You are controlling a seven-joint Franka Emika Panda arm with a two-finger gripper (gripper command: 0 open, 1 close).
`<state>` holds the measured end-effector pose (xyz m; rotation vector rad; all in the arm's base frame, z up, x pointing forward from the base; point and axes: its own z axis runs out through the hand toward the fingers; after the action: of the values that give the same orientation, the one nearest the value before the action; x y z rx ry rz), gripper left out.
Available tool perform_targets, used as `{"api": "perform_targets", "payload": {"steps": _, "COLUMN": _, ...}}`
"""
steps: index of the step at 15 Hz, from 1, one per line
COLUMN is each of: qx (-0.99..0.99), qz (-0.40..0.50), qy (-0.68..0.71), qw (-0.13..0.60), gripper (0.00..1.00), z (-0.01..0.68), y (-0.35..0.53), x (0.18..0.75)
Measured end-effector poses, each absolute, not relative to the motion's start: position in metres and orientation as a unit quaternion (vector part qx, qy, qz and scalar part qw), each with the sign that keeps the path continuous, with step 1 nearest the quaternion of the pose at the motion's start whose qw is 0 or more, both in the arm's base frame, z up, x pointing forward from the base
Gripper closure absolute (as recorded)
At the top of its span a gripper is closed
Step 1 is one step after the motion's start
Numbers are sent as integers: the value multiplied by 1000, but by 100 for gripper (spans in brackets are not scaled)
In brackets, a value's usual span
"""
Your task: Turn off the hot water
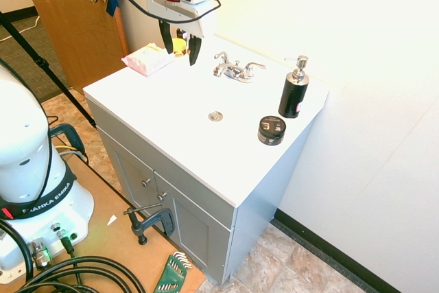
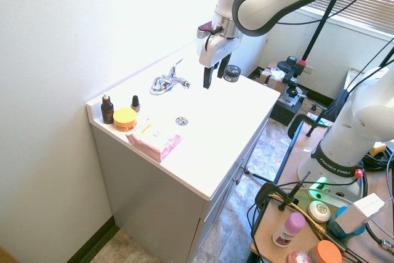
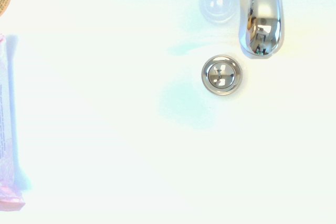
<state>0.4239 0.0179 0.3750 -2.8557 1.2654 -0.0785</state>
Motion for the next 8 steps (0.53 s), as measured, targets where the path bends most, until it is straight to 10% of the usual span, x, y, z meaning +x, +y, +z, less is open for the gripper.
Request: {"api": "perform_targets", "payload": {"steps": 8, "qx": -878, "qz": -113, "qy": 461, "qw": -66, "gripper": 0, "z": 344, "y": 26, "x": 474}}
